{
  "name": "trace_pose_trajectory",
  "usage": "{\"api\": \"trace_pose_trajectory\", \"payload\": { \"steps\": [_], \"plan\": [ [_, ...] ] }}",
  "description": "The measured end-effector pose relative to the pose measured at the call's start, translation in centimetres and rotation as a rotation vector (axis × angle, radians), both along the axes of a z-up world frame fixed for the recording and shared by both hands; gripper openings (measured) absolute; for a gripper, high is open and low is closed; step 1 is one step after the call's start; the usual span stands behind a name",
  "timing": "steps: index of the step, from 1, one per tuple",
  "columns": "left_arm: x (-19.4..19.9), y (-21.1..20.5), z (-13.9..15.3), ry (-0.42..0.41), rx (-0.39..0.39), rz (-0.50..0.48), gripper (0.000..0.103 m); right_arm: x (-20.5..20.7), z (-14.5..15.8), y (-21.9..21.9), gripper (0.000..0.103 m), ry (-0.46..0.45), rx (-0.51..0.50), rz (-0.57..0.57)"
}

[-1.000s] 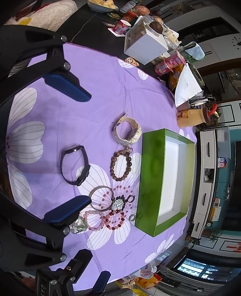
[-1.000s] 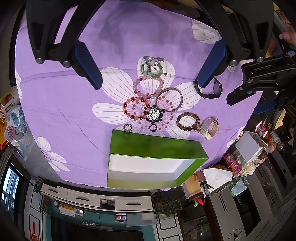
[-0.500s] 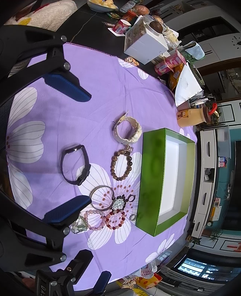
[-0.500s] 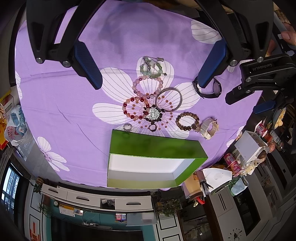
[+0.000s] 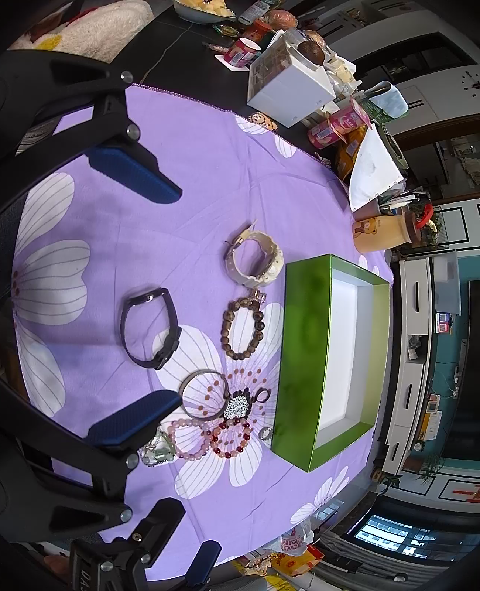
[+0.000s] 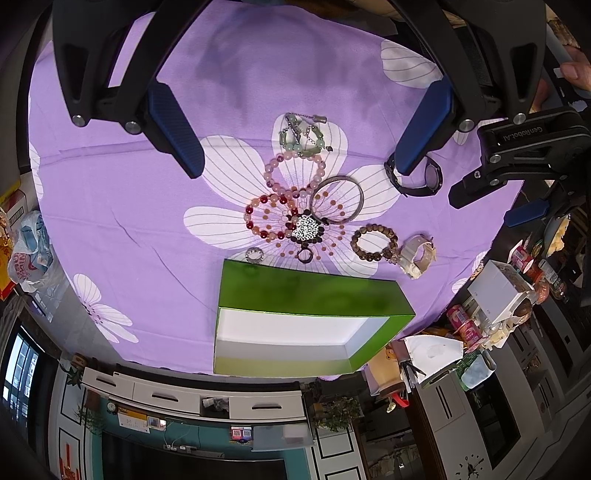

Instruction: Organize jewelry

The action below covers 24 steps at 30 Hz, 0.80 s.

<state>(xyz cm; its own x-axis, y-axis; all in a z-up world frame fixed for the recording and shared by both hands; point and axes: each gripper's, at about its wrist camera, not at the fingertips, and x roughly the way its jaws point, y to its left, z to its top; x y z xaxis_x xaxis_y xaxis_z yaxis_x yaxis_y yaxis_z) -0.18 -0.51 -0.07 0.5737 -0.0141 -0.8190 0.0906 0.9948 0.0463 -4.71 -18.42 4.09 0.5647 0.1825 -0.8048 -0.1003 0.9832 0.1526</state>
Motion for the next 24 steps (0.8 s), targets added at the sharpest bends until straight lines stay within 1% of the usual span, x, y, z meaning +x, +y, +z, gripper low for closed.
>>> {"api": "trace_pose_trajectory", "payload": {
  "steps": [5, 11, 16, 21, 24],
  "plan": [
    [-0.1, -0.1, -0.1, 0.001, -0.004, -0.005, 0.101, 0.0, -0.2, -0.1, 0.102, 0.001, 0.002, 0.0],
    [-0.2, 0.0, -0.8, 0.011, -0.034, -0.003, 0.101, 0.0, -0.6, 0.3, 0.102, 0.017, 0.006, 0.003],
    [0.1, 1.2, -1.5, 0.005, -0.119, -0.025, 0.101, -0.2, -1.8, -0.5, 0.102, 0.026, 0.036, 0.032],
    [-0.3, 2.8, -2.9, 0.003, -0.171, -0.047, 0.101, -0.6, -3.1, -1.8, 0.102, 0.021, 0.037, 0.06],
    [-0.7, 3.0, -4.2, 0.026, -0.184, -0.062, 0.101, -1.0, -4.2, -1.8, 0.093, 0.03, 0.043, 0.094]
  ]
}}
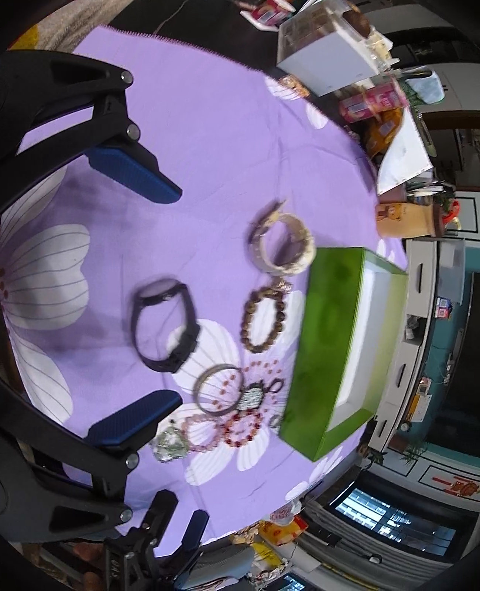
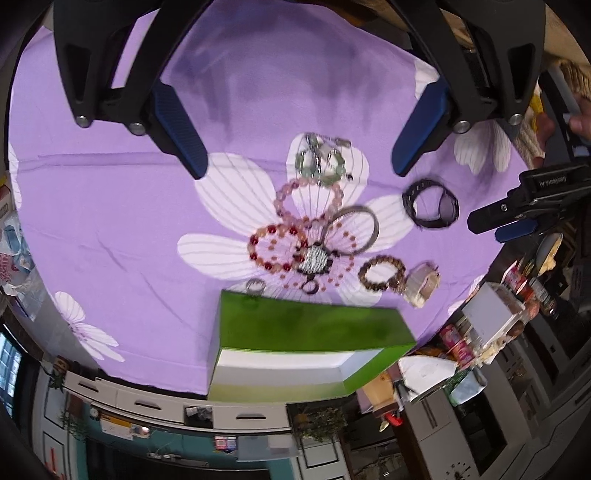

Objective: Organize jewelry
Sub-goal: 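Grasp the black watch with the left tool while the right tool grasps the green jade bracelet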

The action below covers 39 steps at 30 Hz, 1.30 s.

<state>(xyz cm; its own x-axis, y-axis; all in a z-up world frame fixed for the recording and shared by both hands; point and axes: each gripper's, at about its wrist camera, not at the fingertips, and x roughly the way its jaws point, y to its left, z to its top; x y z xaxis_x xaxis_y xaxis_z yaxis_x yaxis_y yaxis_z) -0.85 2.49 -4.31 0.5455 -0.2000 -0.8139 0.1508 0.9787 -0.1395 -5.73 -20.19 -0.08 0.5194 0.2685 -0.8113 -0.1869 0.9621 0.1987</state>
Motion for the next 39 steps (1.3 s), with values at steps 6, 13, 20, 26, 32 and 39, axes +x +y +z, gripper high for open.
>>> {"api": "trace_pose_trajectory", "payload": {
  "steps": [6, 13, 20, 26, 32, 39],
  "plan": [
    [0.3, -0.3, -1.8, 0.037, 0.007, -0.004, 0.091, -0.1, -2.4, 1.1, 0.068, 0.033, -0.008, 0.056],
    [1.5, -1.0, -2.8, 0.054, -0.005, -0.011, 0.07, 0.9, -3.4, 1.9, 0.044, 0.032, -0.004, 0.082],
    [2.4, -1.3, -3.8, 0.08, -0.005, -0.012, 0.035, 1.7, -4.3, 2.7, 0.023, 0.031, -0.033, 0.1],
    [2.7, -1.5, -4.4, 0.095, 0.025, -0.02, 0.012, 1.9, -4.6, 2.6, 0.014, 0.019, -0.045, 0.095],
    [2.7, -1.8, -4.1, 0.078, 0.011, -0.036, 0.008, 1.5, -3.4, 2.3, 0.006, -0.011, -0.021, 0.093],
    [2.7, -2.1, -1.6, 0.011, -0.013, -0.052, 0.008, 1.3, -0.1, 1.7, 0.006, -0.091, 0.018, 0.096]
  ]
}}
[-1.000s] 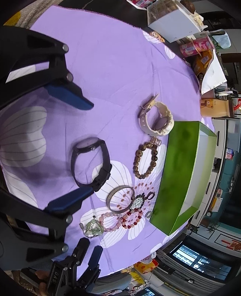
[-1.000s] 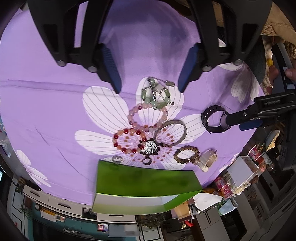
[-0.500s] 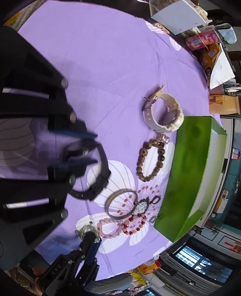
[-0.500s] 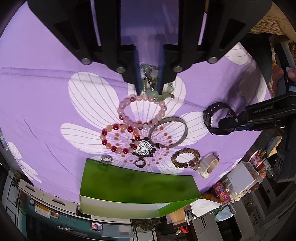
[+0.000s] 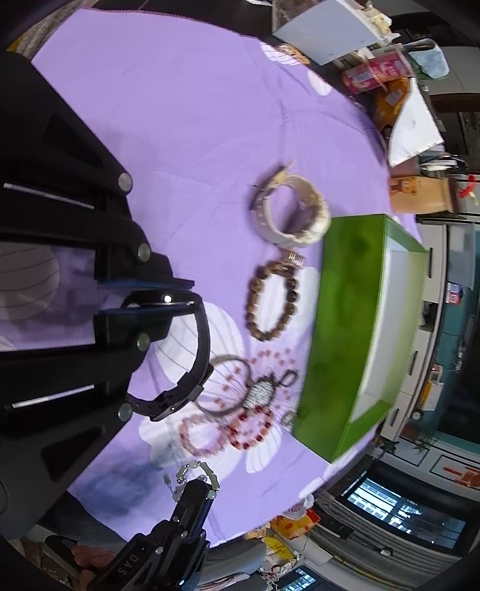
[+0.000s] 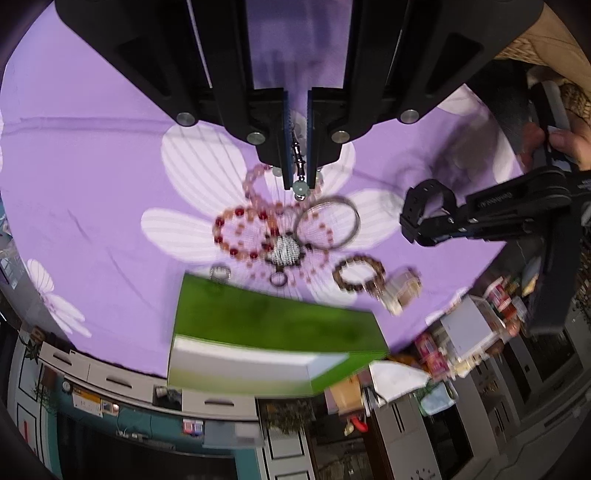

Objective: Organize jewelry
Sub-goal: 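Grasp the black watch with the left tool while the right tool grasps the green jade bracelet, then lower the black watch into the green box with the left tool while the right tool drops the jade bracelet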

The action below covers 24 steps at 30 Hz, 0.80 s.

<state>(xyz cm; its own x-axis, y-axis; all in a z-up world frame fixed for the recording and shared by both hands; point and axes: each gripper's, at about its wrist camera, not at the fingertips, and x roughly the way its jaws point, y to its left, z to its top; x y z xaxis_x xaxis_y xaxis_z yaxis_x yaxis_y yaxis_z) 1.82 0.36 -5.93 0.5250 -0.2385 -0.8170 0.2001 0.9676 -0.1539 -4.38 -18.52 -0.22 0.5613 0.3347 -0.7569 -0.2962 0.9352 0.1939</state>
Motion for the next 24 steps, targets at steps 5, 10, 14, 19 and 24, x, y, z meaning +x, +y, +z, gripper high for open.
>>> {"api": "trace_pose_trajectory", "payload": {
  "steps": [5, 10, 14, 19, 24],
  "plan": [
    [1.4, -0.2, 2.2, -0.047, -0.024, -0.003, 0.008, 1.0, 2.6, -0.5, 0.006, -0.079, 0.023, -0.01],
    [4.0, -0.8, 4.8, -0.11, -0.031, -0.002, 0.008, 3.4, 5.0, -1.4, 0.006, -0.16, 0.036, -0.037],
    [6.8, -1.7, 6.5, -0.15, -0.026, 0.001, 0.008, 5.9, 6.4, -2.5, 0.006, -0.211, 0.041, -0.071],
    [11.2, -3.1, 7.8, -0.176, -0.018, 0.004, 0.008, 9.7, 7.0, -3.2, 0.006, -0.227, 0.057, -0.087],
    [15.7, -4.3, 6.8, -0.156, 0.013, 0.027, 0.008, 13.7, 5.8, -2.8, 0.006, -0.195, 0.057, -0.079]
  ]
}}
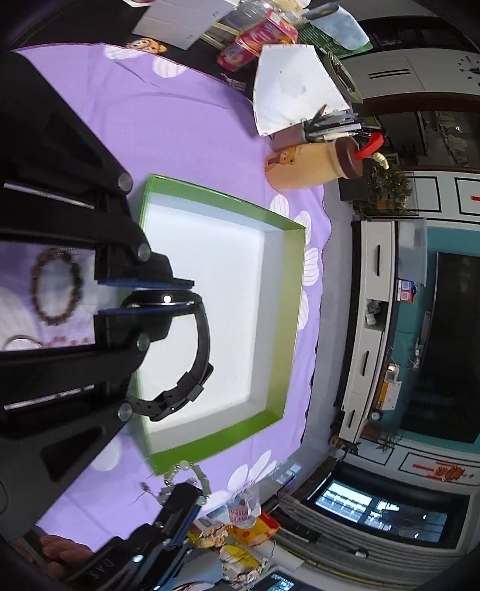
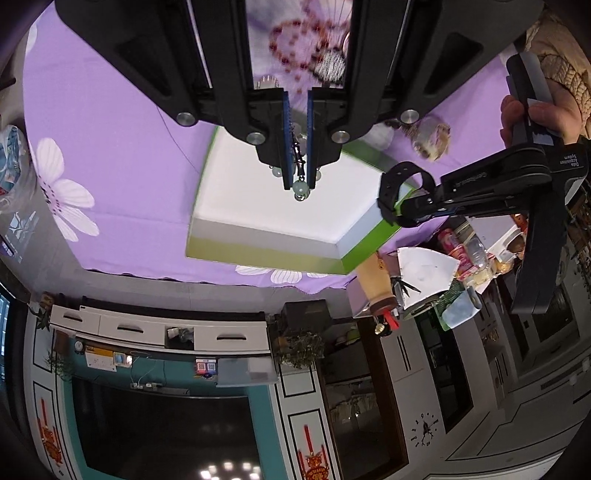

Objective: Organize jewelry
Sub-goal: 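Lower the black watch into the green box with the left tool while the right tool drops the jade bracelet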

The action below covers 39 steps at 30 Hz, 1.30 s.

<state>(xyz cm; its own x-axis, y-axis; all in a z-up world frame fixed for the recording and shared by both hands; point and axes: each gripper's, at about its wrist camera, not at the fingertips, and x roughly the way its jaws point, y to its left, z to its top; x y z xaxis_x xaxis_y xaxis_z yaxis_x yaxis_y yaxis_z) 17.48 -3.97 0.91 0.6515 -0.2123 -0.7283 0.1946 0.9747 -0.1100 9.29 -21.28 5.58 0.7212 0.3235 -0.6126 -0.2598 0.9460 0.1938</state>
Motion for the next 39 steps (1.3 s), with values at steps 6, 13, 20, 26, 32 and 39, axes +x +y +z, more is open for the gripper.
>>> {"api": "trace_pose_trajectory", "payload": {
  "steps": [6, 13, 20, 26, 32, 39],
  "plan": [
    [3.7, -1.0, -2.6, 0.044, 0.064, 0.019, 0.008, 4.3, -2.4, 0.9, 0.006, 0.074, -0.012, -0.005],
    [5.1, -1.3, -4.4, 0.08, 0.092, 0.03, 0.024, 7.0, -5.0, 1.0, 0.029, 0.152, -0.029, -0.047],
    [4.2, -0.1, -3.1, 0.03, 0.073, 0.051, 0.055, 5.9, -4.4, -1.1, 0.037, 0.154, 0.022, -0.099],
    [1.7, 2.5, -1.0, -0.013, 0.042, 0.072, 0.06, 2.8, -3.3, -2.2, 0.04, 0.134, 0.044, -0.101],
    [-1.4, 6.3, 0.3, -0.024, 0.013, 0.134, 0.066, -0.6, -2.6, -3.0, 0.04, 0.125, 0.049, -0.096],
    [-5.1, 9.9, -0.1, -0.001, -0.018, 0.199, 0.066, -3.4, -2.2, -2.9, 0.04, 0.13, 0.055, -0.08]
  ]
}}
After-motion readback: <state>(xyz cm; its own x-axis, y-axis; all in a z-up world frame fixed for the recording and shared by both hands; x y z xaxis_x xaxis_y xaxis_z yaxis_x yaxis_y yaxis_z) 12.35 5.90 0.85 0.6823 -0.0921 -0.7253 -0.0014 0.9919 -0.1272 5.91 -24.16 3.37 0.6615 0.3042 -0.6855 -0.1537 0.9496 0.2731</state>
